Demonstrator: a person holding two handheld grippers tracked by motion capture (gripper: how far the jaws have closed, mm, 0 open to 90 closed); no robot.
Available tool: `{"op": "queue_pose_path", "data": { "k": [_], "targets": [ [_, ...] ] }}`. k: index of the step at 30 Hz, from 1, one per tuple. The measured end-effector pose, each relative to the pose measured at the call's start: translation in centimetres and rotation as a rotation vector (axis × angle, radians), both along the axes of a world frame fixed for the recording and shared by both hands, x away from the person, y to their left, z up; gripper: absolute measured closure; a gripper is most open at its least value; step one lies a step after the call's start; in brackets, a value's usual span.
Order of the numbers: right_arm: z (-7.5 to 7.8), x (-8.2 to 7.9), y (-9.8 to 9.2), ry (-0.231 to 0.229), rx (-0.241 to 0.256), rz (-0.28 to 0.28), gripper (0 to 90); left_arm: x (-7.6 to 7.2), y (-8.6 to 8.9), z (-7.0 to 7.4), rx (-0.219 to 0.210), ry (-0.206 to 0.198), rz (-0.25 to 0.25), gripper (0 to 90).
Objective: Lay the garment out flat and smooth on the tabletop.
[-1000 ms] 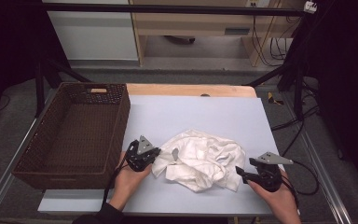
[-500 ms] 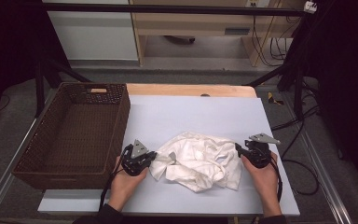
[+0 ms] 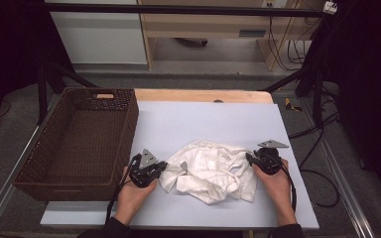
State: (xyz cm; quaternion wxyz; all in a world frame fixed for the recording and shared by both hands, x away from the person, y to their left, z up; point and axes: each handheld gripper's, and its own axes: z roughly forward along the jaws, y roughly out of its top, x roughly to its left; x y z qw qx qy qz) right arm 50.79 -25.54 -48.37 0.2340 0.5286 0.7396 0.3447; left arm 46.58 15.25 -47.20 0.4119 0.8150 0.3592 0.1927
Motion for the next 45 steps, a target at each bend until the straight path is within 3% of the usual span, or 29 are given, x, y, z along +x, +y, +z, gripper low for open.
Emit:
{"op": "queue_pose_path", "data": {
  "k": [6,13,16,23,26,30,35,38,43,45],
  "targets": [
    [0.3,-0.4,0.1,-0.004,0.022,0.024,87.1,-0.6,0.2,0.1,-0.001,-0.007,-0.004,86.5],
    [1.0,-2.8,1.8,-0.047,-0.008,0.097,87.6,-1.6,0.1,-0.3,0.014,0.01,-0.027,86.4],
    [1.5,-4.2,1.9,-0.064,0.007,0.128,87.6,-1.8,0.1,-0.5,0.023,0.017,-0.03,86.3],
    [0.4,-5.7,2.1,-0.01,0.035,0.176,87.7,-2.1,-0.2,-0.9,0.04,0.027,-0.025,83.9],
    [0.1,-5.5,2.2,0.008,0.037,0.178,87.7,-2.1,-0.4,-0.6,0.041,0.011,-0.021,79.2],
    [0.0,-5.5,2.2,0.006,0.039,0.179,87.6,-2.0,-0.5,0.7,0.02,-0.055,-0.008,68.9],
    [0.0,-5.5,2.3,0.006,0.032,0.182,87.6,-0.9,-1.1,2.5,-0.009,-0.097,-0.005,63.7],
    [0.0,-5.5,2.2,0.004,0.034,0.183,87.6,0.5,-2.0,3.0,-0.016,-0.096,-0.011,62.8],
    [0.0,-5.5,2.2,0.004,0.031,0.187,87.6,3.4,-3.4,2.6,0.082,-0.104,0.001,61.2],
    [0.0,-5.5,2.2,0.004,0.032,0.19,87.6,4.3,-3.5,2.2,0.074,-0.087,0.002,61.0]
  ]
}}
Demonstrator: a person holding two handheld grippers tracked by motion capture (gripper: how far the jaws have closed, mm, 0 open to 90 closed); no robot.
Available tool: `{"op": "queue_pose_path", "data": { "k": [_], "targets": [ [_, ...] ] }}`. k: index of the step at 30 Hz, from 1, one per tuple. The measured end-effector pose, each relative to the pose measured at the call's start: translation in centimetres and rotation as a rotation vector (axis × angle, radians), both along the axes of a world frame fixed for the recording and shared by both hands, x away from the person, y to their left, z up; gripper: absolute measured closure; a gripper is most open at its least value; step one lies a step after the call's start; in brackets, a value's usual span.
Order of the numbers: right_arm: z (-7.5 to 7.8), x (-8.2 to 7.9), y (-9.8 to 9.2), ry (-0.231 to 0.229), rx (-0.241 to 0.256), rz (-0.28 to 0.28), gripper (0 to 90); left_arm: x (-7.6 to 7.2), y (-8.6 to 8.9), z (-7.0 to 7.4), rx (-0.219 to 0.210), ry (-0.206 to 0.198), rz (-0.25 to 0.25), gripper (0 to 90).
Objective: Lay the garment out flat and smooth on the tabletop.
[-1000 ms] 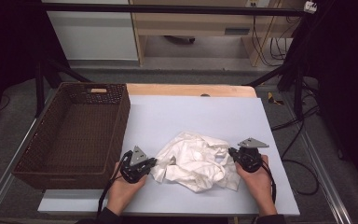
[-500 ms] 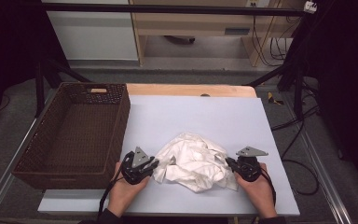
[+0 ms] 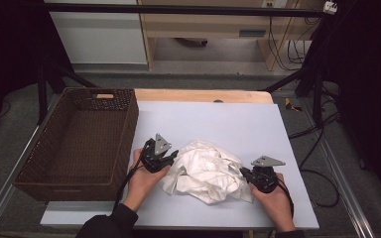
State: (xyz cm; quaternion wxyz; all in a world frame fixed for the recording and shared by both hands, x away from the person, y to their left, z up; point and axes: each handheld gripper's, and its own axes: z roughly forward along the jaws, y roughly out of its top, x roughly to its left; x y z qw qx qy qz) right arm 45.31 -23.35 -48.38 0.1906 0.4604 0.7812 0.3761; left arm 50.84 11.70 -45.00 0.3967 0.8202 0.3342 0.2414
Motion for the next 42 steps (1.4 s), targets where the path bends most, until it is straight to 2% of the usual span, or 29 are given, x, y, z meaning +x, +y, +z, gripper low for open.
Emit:
{"op": "queue_pose_path", "data": {
  "k": [6,8,11,14,17,20,23,26,30,35,37,42],
  "targets": [
    [-0.1,0.0,-0.1,-0.001,0.007,0.003,87.6,1.1,-0.3,-1.2,-0.02,0.07,-0.035,60.9],
    [-0.1,0.0,-0.1,-0.002,0.006,0.003,87.6,1.3,-0.3,-1.4,-0.015,0.077,-0.039,60.9],
    [-0.1,0.0,-0.1,0.0,0.01,0.001,87.5,1.8,-0.3,-1.8,-0.019,0.109,-0.044,60.6],
    [-0.1,0.0,-0.1,0.0,0.012,0.001,87.5,2.1,-0.7,-2.2,-0.004,0.122,-0.056,60.4],
    [-0.1,0.0,-0.1,0.001,0.015,0.001,87.5,2.4,-1.0,-2.5,-0.015,0.146,-0.067,61.0],
    [-0.1,0.0,-0.1,0.002,0.018,0.002,87.5,2.6,-1.6,-2.7,-0.006,0.161,-0.085,61.9],
    [-0.1,0.0,-0.2,0.001,0.016,0.003,87.5,2.7,-2.2,-2.8,-0.004,0.173,-0.111,66.3],
    [-0.1,0.1,-0.2,0.001,0.018,0.002,87.2,2.7,-2.6,-3.0,-0.001,0.182,-0.121,75.7],
    [-0.1,0.1,-0.2,-0.002,0.021,-0.003,86.0,2.7,-2.7,-2.9,0.005,0.174,-0.089,87.1],
    [0.1,0.1,-0.3,-0.029,0.014,-0.014,77.2,2.3,-2.5,-2.0,-0.012,0.12,-0.059,88.2],
    [0.2,0.0,-0.4,-0.038,0.011,-0.024,73.0,2.2,-2.5,-1.5,-0.024,0.107,-0.057,88.2],
    [0.4,0.0,-0.6,-0.061,0.01,-0.032,63.6,2.0,-2.7,-0.8,-0.021,0.09,-0.062,88.0]
  ]
}}
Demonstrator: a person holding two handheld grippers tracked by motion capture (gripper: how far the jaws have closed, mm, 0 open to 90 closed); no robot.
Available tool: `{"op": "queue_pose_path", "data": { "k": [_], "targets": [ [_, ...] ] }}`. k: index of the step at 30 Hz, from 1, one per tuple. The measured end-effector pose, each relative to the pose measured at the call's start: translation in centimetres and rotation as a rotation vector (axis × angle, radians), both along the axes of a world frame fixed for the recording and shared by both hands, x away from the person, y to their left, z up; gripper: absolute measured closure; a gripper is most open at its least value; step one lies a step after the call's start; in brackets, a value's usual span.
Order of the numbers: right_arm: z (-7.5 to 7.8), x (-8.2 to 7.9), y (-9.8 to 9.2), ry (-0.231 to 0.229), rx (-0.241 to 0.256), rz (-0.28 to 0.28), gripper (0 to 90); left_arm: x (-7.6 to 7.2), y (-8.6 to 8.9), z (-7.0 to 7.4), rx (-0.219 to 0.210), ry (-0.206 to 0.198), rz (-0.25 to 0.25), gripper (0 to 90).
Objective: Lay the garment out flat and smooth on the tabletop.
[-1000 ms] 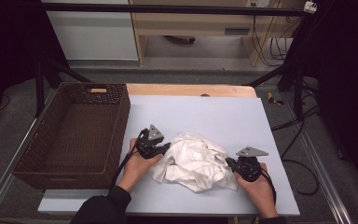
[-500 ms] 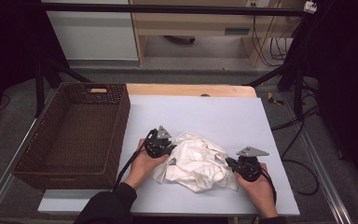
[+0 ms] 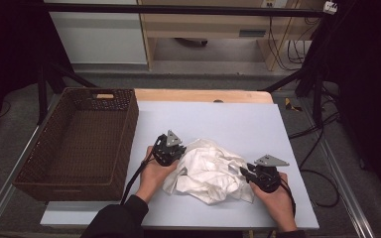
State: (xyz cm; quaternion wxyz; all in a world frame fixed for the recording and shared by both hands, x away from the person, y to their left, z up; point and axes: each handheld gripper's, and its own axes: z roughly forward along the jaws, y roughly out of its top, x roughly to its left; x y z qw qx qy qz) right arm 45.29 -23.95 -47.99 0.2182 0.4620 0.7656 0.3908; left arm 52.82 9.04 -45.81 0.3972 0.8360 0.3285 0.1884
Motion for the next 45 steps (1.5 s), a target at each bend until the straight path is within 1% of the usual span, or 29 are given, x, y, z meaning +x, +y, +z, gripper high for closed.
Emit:
{"op": "queue_pose_path", "data": {
  "k": [4,5,7,10,14,16,18,20,24,26,27,28,31,32,34,36,37,39,40,44,45],
  "targets": [
    [0.3,0.0,-0.3,-0.025,0.005,-0.013,58.0,0.0,-0.1,0.2,0.003,-0.003,-0.005,87.9],
    [0.4,0.1,-0.3,-0.026,0.003,-0.015,57.2,0.0,-0.1,0.2,0.007,-0.003,-0.007,88.0],
    [0.6,0.5,-0.4,-0.025,0.008,-0.019,57.1,0.0,-0.1,0.3,0.008,-0.005,-0.008,87.9],
    [0.8,1.2,-0.5,-0.032,-0.004,-0.027,56.8,0.1,-0.1,0.5,0.01,-0.009,-0.006,88.0],
    [1.2,2.4,-0.5,-0.035,-0.007,-0.039,55.3,0.1,-0.2,0.7,0.015,-0.016,-0.011,87.9],
    [1.3,3.0,-0.6,-0.024,-0.021,-0.047,54.6,0.2,-0.3,0.8,0.018,-0.016,-0.013,88.0],
    [1.1,3.5,-0.9,-0.016,-0.014,-0.054,54.0,0.2,-0.3,0.8,0.021,-0.018,-0.014,87.9],
    [1.0,4.1,-1.1,0.002,-0.019,-0.058,52.1,0.3,-0.4,0.8,0.021,-0.018,-0.015,88.0],
    [0.4,5.0,-1.2,0.025,-0.031,-0.052,49.4,0.3,-0.4,0.7,0.024,-0.017,-0.014,88.0],
    [0.1,5.4,-1.0,0.045,-0.036,-0.045,50.1,0.3,-0.4,0.6,0.027,-0.018,-0.014,88.0],
    [0.0,5.4,-1.0,0.051,-0.037,-0.043,51.2,0.3,-0.4,0.6,0.029,-0.018,-0.013,88.0],
    [-0.1,5.5,-0.9,0.057,-0.034,-0.039,54.7,0.3,-0.4,0.7,0.029,-0.019,-0.012,88.0],
    [-0.1,5.5,-0.7,0.058,-0.017,-0.004,69.2,0.3,-0.3,1.0,0.025,-0.028,-0.008,88.1],
    [0.0,5.5,-0.6,0.047,-0.013,0.01,73.6,0.3,-0.3,1.1,0.024,-0.032,-0.009,88.1],
    [0.3,5.4,-0.6,0.034,0.01,0.022,78.9,0.3,-0.2,1.4,0.019,-0.04,-0.007,88.1],
    [0.7,5.3,-0.6,0.02,0.028,0.026,86.0,0.2,0.0,1.9,0.017,-0.049,-0.004,88.2],
    [1.0,5.3,-0.6,0.015,0.042,0.027,88.1,0.2,0.1,2.1,0.017,-0.054,-0.003,88.2],
    [1.5,5.2,-0.7,0.004,0.052,0.027,89.4,0.2,0.3,2.6,0.013,-0.066,0.002,88.3],
    [1.8,5.2,-0.7,-0.004,0.048,0.027,89.4,0.2,0.4,2.9,0.012,-0.073,0.004,88.3],
    [2.8,5.0,-0.5,-0.027,0.032,0.015,89.5,0.2,0.9,3.9,-0.013,-0.083,0.014,88.3],
    [3.1,4.9,-0.5,-0.04,0.028,0.014,89.5,0.2,1.0,4.2,-0.015,-0.087,0.016,88.4]
  ]
}}
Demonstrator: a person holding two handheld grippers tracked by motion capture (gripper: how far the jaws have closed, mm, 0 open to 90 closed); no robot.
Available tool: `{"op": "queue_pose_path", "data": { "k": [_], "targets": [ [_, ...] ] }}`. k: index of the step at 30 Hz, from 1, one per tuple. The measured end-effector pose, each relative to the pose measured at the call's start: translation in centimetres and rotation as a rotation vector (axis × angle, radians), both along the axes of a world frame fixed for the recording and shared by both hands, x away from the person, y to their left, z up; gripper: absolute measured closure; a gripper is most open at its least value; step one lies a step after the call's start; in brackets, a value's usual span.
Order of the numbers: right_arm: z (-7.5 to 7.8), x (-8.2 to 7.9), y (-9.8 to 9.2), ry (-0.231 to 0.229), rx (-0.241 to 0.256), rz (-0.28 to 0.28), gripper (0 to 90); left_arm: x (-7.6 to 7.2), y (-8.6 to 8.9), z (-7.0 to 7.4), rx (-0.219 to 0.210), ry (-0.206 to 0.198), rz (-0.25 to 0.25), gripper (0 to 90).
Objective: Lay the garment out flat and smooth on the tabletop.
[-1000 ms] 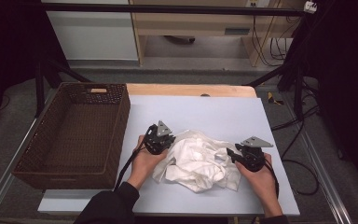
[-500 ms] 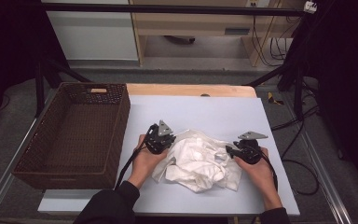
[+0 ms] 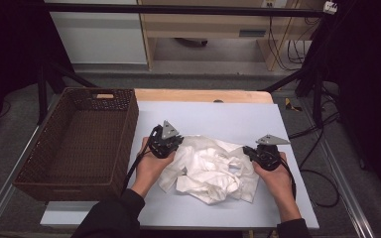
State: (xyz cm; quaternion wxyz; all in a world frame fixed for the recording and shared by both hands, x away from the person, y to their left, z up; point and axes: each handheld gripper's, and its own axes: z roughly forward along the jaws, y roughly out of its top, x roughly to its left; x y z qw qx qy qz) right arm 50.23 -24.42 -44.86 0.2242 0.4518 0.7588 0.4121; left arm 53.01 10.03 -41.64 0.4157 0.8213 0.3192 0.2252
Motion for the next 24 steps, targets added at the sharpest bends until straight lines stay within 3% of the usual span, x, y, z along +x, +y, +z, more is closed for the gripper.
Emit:
{"op": "queue_pose_path", "data": {
  "k": [13,16,24],
  "targets": [
    [5.5,0.0,-0.2,-0.128,-0.04,-0.001,89.7,-0.8,0.2,4.2,-0.024,-0.07,-0.013,88.4],
    [6.3,0.2,-0.7,-0.143,-0.003,-0.025,89.7,-0.4,0.3,4.8,-0.042,-0.066,-0.01,88.5],
    [8.2,0.4,-0.6,-0.192,-0.001,-0.045,89.7,0.0,1.1,5.6,-0.092,-0.084,0.004,88.6]
  ]
}}
